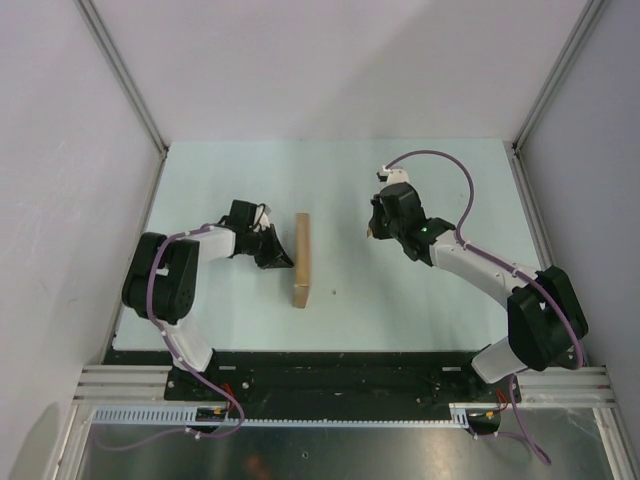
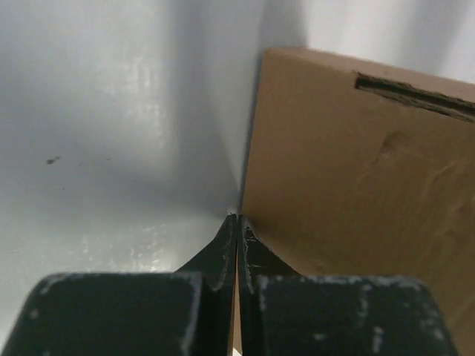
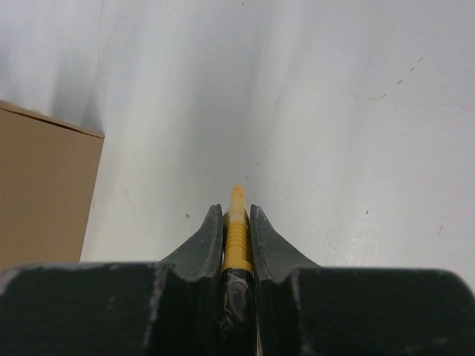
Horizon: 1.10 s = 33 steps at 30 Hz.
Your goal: Unpack the express box
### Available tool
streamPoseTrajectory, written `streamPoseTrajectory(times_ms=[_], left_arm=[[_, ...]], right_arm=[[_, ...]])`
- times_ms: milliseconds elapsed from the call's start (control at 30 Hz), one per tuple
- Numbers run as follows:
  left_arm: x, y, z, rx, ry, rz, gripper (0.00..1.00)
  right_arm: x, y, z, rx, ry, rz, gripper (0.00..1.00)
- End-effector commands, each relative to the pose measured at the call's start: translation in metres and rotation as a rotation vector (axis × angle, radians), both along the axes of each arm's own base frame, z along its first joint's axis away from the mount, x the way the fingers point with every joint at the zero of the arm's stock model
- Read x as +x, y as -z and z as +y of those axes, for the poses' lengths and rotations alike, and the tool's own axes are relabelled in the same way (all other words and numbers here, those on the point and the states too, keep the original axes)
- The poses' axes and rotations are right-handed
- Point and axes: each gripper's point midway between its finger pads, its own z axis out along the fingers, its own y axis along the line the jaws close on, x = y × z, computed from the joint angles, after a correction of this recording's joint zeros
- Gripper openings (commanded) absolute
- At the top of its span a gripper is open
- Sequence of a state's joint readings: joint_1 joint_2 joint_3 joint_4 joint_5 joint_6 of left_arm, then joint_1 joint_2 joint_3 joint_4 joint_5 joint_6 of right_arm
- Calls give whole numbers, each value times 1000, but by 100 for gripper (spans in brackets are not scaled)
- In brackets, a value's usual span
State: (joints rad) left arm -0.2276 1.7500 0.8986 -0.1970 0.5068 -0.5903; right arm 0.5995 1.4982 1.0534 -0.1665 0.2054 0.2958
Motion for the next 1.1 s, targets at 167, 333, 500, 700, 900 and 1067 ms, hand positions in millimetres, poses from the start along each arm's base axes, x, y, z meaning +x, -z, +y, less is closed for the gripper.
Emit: streamPoseTrajectory(times_ms=[167, 333, 500, 700, 900, 1067], left_arm=[[-15, 21, 7, 47, 19, 68, 1], [-13, 19, 11, 63, 5, 60, 2], [-12, 16, 15, 77, -10, 56, 5], [-11, 5, 13, 60, -11, 38, 7], [-4, -27, 17, 65, -36, -55, 19], [-9, -41, 12, 27, -39, -69, 32]], right_arm=[[5, -25, 24, 70, -30, -65, 0], [-7, -13, 55, 73, -104, -51, 0], [-17, 0, 87, 86, -185, -26, 0], [-16, 0, 103, 99, -223, -29, 0], [-14, -3, 98, 82, -204, -38, 0], [-11, -4, 88, 54, -162, -49, 0]])
